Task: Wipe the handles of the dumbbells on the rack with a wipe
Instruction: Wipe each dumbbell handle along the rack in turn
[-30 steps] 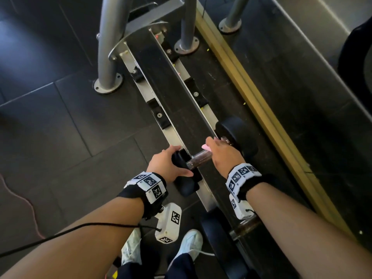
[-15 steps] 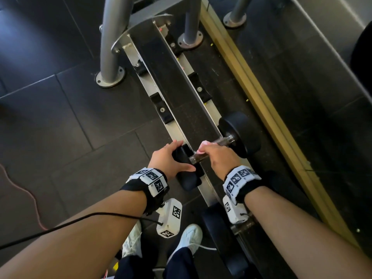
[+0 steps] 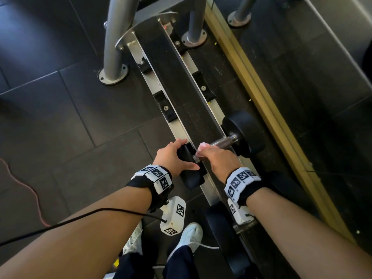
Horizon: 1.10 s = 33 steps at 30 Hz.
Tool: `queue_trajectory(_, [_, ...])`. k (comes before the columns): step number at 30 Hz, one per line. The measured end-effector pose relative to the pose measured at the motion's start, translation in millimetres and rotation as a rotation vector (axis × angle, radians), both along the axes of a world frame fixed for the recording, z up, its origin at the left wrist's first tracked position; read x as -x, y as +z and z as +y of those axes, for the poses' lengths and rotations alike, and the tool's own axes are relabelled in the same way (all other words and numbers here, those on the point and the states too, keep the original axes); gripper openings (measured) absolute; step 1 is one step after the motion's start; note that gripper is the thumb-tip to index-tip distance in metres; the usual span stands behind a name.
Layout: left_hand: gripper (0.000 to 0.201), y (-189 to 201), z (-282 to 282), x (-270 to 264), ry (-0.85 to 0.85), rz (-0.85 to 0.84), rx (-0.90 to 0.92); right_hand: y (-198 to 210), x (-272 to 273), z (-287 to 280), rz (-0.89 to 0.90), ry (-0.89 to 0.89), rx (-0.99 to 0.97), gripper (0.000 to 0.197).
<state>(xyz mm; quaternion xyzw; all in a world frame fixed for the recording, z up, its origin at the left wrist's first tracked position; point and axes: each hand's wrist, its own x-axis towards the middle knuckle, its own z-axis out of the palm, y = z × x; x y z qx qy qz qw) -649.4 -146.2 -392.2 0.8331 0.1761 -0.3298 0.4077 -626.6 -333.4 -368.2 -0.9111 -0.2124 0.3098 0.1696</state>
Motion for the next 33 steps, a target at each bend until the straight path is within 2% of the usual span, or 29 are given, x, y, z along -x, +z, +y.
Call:
queue_trajectory(3, [0.099, 1, 0, 0, -0.008, 0.01, 0.006, 0, -14, -13, 0.001, -0.069, 0.145, 0.046])
queue_trajectory(6, [0.098, 1, 1, 0, -0.013, -0.001, 0.006, -4, -8, -11, -0.033, -0.141, 0.176, 0.052])
queue_trajectory(10, [0.098, 2, 1, 1, -0.015, -0.014, -0.001, -12, 17, 0, -0.05, -0.134, 0.031, 0.043])
queue_trajectory(14, [0.096, 2, 1, 1, -0.017, -0.015, 0.006, -15, 13, -10, 0.146, -0.214, -0.068, 0.026])
queue_trajectory(16, [0.096, 1, 1, 1, -0.015, -0.011, 0.011, -11, 3, -18, 0.064, -0.165, -0.066, 0.019])
queue_trajectory(17, [0.096, 1, 1, 1, -0.012, -0.01, 0.012, -9, -3, -22, 0.012, -0.205, -0.07, 0.014])
queue_trajectory(20, [0.097, 0, 1, 1, -0.012, -0.004, 0.017, -11, -16, -26, -0.16, -0.287, -0.097, 0.026])
queue_trajectory(23, [0.096, -2, 1, 1, -0.001, -0.011, 0.016, -19, -7, -16, -0.09, -0.226, 0.054, 0.037])
queue_trajectory(27, [0.097, -3, 1, 2, -0.001, -0.021, 0.005, -25, 21, -1, 0.005, -0.208, -0.029, 0.049])
queue_trajectory(29, [0.097, -4, 1, 2, -0.001, -0.025, 0.004, -24, 25, 1, 0.071, -0.177, -0.068, 0.045])
queue_trajectory(31, [0.097, -3, 1, 1, -0.012, -0.022, 0.002, -18, 17, -1, 0.122, -0.226, -0.086, 0.027])
queue_trajectory(33, [0.097, -2, 1, 0, -0.02, -0.015, 0.003, -12, 4, -6, 0.078, -0.224, -0.09, 0.023])
